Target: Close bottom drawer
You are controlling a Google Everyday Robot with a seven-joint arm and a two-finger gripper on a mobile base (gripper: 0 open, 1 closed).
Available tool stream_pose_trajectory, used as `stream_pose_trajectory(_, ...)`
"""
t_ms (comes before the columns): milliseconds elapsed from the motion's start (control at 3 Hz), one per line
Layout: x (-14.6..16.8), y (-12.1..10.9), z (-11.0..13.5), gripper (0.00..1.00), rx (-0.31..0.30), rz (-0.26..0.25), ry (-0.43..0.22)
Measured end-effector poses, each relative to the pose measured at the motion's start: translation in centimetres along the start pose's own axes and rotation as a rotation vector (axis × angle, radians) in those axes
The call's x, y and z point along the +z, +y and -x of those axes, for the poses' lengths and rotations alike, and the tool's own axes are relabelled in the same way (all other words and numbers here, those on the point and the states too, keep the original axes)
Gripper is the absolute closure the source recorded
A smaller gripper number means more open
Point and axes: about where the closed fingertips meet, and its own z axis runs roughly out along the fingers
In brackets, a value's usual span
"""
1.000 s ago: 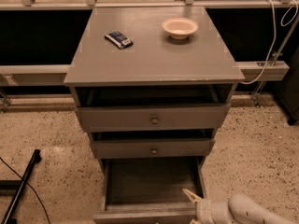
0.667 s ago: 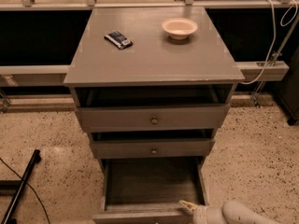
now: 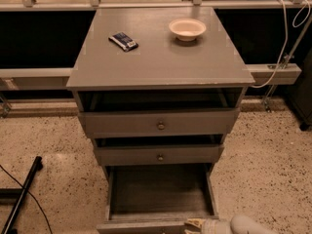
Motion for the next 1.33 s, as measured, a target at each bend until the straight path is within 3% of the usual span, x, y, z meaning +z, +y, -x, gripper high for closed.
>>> stream_pose_trajectory(333,0.0,0.0,0.0,1.00,-0.004,-0.010,-0.015)
stream_pose_trajectory(667,-0.5,-0.6,1.1,1.00,-0.063,-0.076,-0.100)
stream_pose_trajectory(1000,-0.3,-1.1,1.7,1.00,-0.106,-0.131,-0.115)
stream_pose_trajectory(1333,0.7,-1.1,0.7,1.00,-0.099,-0.148,-0.092)
